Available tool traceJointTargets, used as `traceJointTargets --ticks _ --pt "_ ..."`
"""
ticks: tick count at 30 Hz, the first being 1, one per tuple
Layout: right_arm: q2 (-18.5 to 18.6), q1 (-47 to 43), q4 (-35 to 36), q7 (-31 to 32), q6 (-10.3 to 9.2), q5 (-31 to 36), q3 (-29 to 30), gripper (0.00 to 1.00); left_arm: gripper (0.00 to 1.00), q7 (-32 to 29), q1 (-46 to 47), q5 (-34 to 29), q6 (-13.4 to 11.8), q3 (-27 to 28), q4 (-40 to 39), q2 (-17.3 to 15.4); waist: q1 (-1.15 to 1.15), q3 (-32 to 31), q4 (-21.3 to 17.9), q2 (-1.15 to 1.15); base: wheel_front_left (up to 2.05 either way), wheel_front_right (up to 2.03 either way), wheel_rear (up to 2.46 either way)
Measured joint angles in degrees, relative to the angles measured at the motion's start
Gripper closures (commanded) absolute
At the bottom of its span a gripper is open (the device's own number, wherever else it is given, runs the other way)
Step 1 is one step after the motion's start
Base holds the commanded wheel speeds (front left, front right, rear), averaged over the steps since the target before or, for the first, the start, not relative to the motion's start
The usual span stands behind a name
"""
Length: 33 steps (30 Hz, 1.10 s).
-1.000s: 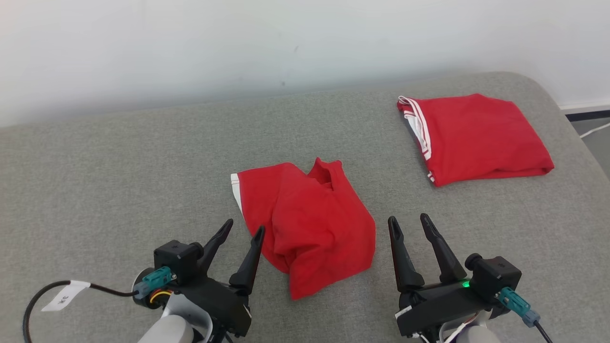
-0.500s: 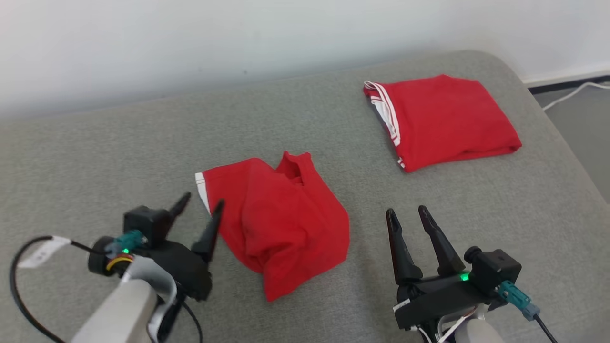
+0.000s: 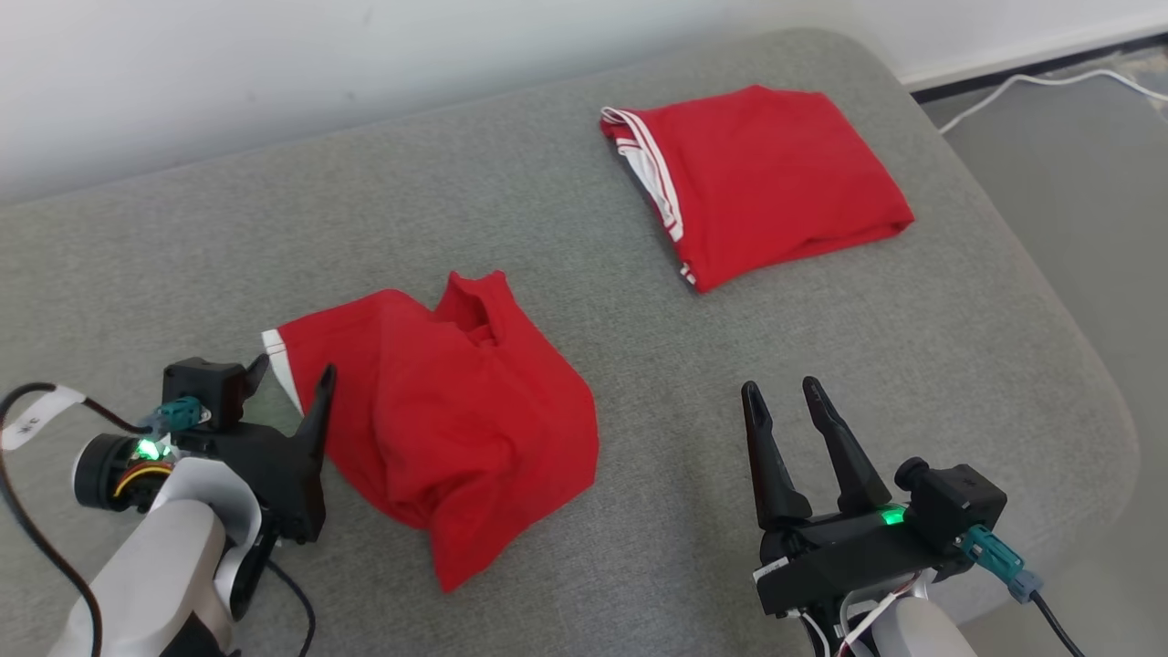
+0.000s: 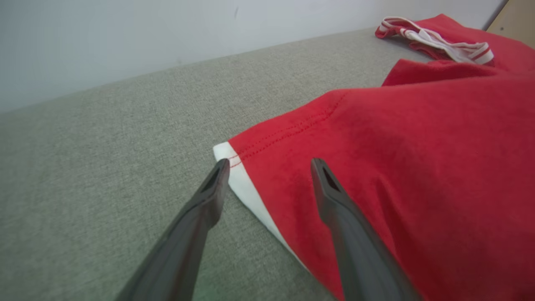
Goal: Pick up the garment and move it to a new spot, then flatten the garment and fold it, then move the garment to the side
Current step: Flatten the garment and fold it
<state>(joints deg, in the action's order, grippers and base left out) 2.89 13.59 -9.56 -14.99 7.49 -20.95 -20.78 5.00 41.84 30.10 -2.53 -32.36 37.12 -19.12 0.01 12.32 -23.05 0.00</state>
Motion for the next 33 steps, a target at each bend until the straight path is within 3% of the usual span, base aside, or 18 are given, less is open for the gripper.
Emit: traceJointTargets --ticks 6,7,8,16,22,33 --pt "0.00 -0.01 0.33 0.00 0.00 -0.15 0.12 0.00 0.00 0.02 0.84 0.08 0.51 -0.41 4.83 0.80 0.00 0.96 -1.46 0.00 0.00 0.00 0.00" --pt "0.00 -0.01 0.40 0.00 0.00 -0.15 0.19 0.00 0.67 0.11 0.88 0.15 0.51 -0.36 5.70 1.10 0.00 1.07 -1.61 0.00 0.00 0.00 0.00" --pt "0.00 -0.01 0.45 0.00 0.00 -0.14 0.25 0.00 1.00 0.21 1.11 0.12 0.52 -0.51 6.49 1.18 0.00 1.15 -1.68 0.00 0.00 0.00 0.00" --pt "0.00 -0.12 0.56 0.00 0.00 0.33 1.10 0.00 1.00 3.83 3.16 0.10 1.70 -1.13 10.02 2.59 0.00 0.71 -0.26 0.00 0.00 0.00 0.00" --pt "-0.01 -0.91 0.07 -0.11 0.00 1.12 1.80 0.00 1.00 6.66 3.81 0.10 1.40 -1.07 8.10 3.57 0.00 -0.41 2.64 0.00 0.00 0.00 0.00" --pt "-0.02 -2.27 -0.27 -0.12 0.00 1.33 3.13 0.00 1.00 6.98 -6.61 1.81 -5.95 1.60 -6.95 -0.30 -0.01 -3.39 9.82 0.00 0.00 0.00 0.00"
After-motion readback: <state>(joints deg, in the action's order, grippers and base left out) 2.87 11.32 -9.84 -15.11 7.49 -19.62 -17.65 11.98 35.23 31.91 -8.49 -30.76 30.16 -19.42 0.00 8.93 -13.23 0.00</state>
